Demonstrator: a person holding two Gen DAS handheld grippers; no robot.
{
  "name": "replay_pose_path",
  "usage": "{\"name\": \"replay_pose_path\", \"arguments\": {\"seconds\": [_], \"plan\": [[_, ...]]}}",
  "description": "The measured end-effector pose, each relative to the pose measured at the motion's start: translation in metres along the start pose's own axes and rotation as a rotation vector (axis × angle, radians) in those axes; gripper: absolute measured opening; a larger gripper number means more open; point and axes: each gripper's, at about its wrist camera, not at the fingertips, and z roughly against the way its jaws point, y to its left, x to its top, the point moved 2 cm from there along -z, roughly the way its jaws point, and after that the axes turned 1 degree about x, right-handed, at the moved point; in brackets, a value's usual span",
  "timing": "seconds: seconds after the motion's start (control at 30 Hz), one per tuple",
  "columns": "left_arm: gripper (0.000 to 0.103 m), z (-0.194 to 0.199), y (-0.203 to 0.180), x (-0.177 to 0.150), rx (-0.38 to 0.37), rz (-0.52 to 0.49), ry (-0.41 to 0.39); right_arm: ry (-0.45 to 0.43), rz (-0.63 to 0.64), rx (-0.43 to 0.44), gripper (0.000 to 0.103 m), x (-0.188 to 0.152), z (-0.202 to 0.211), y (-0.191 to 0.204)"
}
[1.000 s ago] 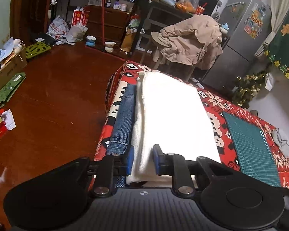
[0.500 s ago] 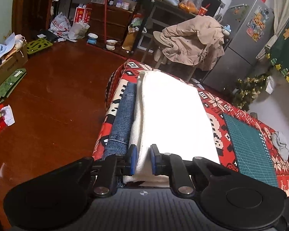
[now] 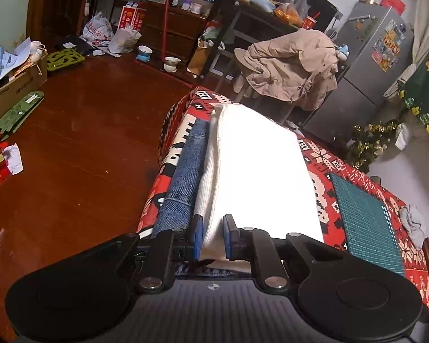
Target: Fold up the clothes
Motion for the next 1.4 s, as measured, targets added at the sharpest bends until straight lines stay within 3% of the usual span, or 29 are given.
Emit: {"name": "replay_pose_path", "arguments": {"seconds": [0.2, 0.33, 0.5, 0.73, 0.8, 0.87, 1.1, 1.27, 1.4], "plan": [[0.014, 0.019, -0.013, 0.004, 0.000, -0.016, -0.042, -0.109, -0.028, 0.064, 0.001, 0.026, 0.016, -0.020], [0.014, 0.017, -0.032, 0.009, 0.006, -0.077, -0.058, -0.079, -0.025, 0.084, 0.001, 0.046, -0.008, -0.025], [0.014, 0.014, -0.045, 0.005, 0.021, -0.076, -0.044, -0.013, -0.030, 0.110, 0.002, 0.047, -0.024, -0.022], [0.015, 0.031, -0.067, -0.011, 0.087, -0.068, -0.039, -0.007, -0.024, 0.158, 0.004, 0.045, 0.004, -0.026], [0.026, 0.040, -0.076, -0.015, 0.108, -0.069, -0.045, -0.008, -0.023, 0.165, 0.008, 0.049, 0.021, -0.030], [0.036, 0.050, -0.086, -0.020, 0.116, -0.060, -0.057, -0.009, -0.023, 0.172, 0.021, 0.053, 0.037, -0.033], [0.055, 0.084, -0.129, -0.034, 0.132, -0.078, -0.099, -0.025, -0.034, 0.160, 0.044, 0.064, 0.103, -0.056], [0.067, 0.101, -0.157, -0.048, 0.123, -0.098, -0.122, -0.052, -0.041, 0.141, 0.086, 0.068, 0.149, -0.069], [0.070, 0.112, -0.174, -0.058, 0.137, -0.087, -0.131, -0.056, -0.037, 0.137, 0.096, 0.070, 0.180, -0.078]]}}
